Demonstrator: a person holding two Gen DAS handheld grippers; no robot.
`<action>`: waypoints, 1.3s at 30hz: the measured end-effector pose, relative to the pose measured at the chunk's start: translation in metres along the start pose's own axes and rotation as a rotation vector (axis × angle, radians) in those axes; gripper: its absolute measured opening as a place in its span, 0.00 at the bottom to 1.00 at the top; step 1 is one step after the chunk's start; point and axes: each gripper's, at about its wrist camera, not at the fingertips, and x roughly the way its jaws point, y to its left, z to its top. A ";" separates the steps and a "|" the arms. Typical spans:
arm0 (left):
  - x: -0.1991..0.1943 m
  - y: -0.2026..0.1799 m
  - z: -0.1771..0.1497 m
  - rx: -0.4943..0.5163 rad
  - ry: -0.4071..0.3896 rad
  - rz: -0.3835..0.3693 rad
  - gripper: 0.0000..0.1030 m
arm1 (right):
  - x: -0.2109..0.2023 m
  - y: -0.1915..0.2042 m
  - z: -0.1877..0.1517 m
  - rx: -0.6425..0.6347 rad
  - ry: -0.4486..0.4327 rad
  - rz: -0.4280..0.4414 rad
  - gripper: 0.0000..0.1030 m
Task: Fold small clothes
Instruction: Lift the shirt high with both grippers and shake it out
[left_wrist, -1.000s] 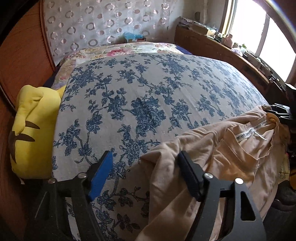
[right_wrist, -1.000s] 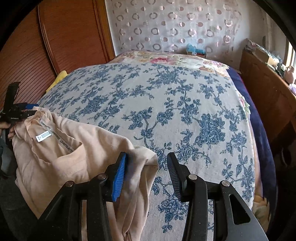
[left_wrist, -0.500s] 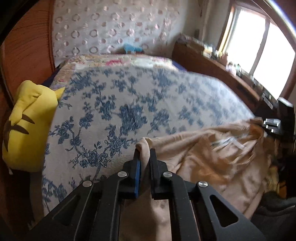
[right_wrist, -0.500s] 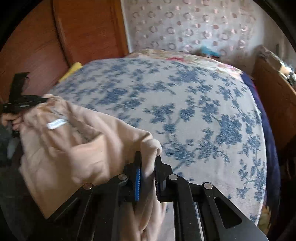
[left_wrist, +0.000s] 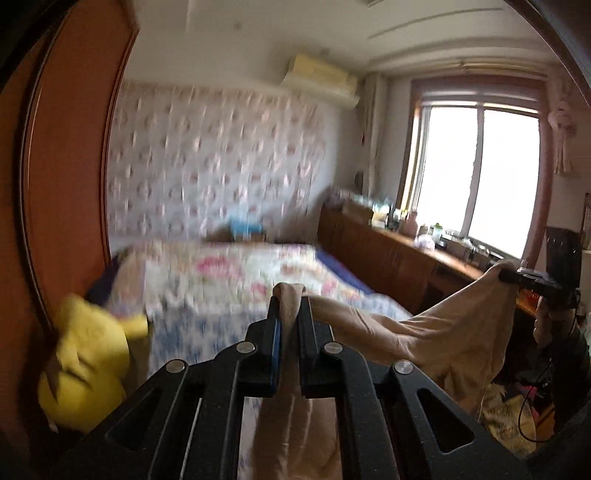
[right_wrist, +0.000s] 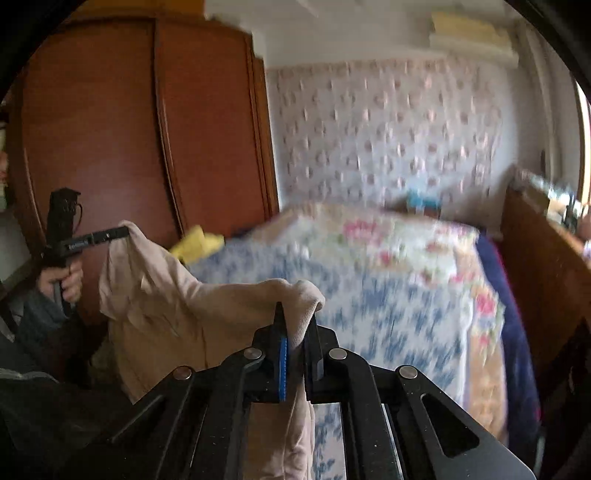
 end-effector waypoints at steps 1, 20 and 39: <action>-0.006 -0.003 0.013 0.016 -0.028 0.009 0.08 | -0.011 0.004 0.012 -0.020 -0.030 -0.004 0.06; -0.127 -0.028 0.170 0.239 -0.432 0.173 0.08 | -0.180 0.046 0.179 -0.267 -0.370 -0.218 0.06; 0.035 0.015 0.136 0.251 -0.185 0.206 0.08 | -0.076 0.036 0.162 -0.267 -0.202 -0.337 0.06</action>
